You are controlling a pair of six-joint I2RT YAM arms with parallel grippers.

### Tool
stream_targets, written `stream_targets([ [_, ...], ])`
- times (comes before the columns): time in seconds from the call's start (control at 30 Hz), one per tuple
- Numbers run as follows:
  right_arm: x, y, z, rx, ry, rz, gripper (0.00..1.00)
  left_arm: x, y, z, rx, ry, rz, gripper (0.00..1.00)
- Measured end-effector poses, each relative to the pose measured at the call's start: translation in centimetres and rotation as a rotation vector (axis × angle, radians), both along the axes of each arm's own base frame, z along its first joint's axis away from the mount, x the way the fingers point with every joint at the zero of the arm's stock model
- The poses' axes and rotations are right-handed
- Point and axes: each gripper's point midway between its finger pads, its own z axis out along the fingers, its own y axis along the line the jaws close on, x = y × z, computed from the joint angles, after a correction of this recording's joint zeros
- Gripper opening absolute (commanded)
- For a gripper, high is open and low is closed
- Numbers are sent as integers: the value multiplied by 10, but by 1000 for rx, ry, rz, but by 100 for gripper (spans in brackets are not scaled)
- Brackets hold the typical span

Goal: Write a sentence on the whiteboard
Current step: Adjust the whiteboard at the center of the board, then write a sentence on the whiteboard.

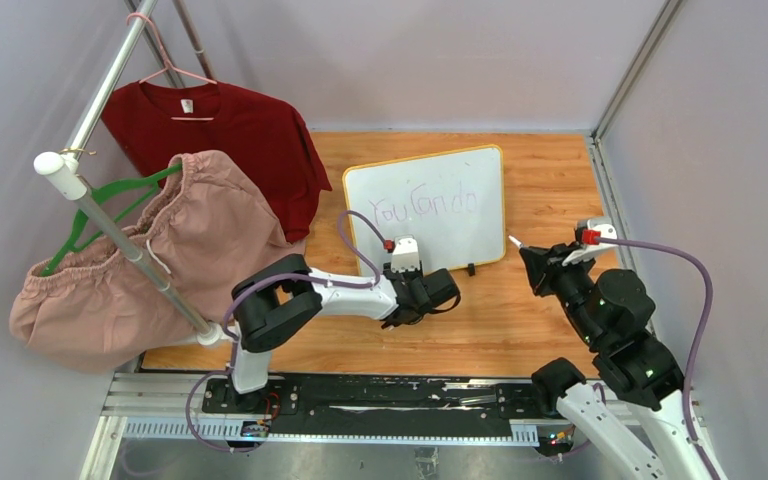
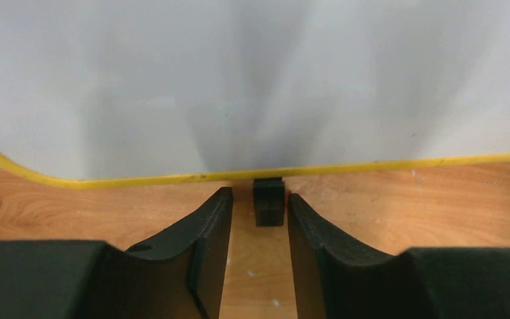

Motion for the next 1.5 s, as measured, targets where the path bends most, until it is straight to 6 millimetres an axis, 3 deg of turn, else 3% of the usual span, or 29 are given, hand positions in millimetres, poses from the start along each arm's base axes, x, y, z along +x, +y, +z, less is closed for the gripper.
stream_targets([
  [0.13, 2, 1, -2, -5, 8, -1, 0, -11, 7, 2, 12, 32, -42, 70],
  [0.27, 4, 2, -4, -11, 16, -2, 0, -18, 14, 19, 13, 41, -76, 79],
  [0.43, 6, 3, -2, -25, 19, 0, 0, -25, 37, 83, -25, -36, -162, 85],
  [0.6, 14, 9, -1, -33, 20, 15, 0, -30, 94, 148, -92, -167, -255, 87],
  [0.73, 20, 19, 1, -26, 17, 48, 0, -20, 132, 175, -154, -239, -268, 88],
  [0.83, 26, 32, 2, -9, 18, 90, 0, -5, 156, 176, -212, -251, -248, 88],
  [0.93, 34, 46, -3, 5, 35, 136, 0, 6, 167, 160, -276, -225, -251, 88],
  [1.1, 46, 68, -22, 6, 95, 194, 0, 15, 150, 137, -367, -148, -363, 89],
  [1.37, 52, 103, -33, -11, 105, 267, 0, 53, 148, 157, -571, -232, -409, 85],
  [1.5, 54, 124, -37, -32, 95, 286, 0, 54, 151, 132, -651, -232, -395, 86],
])
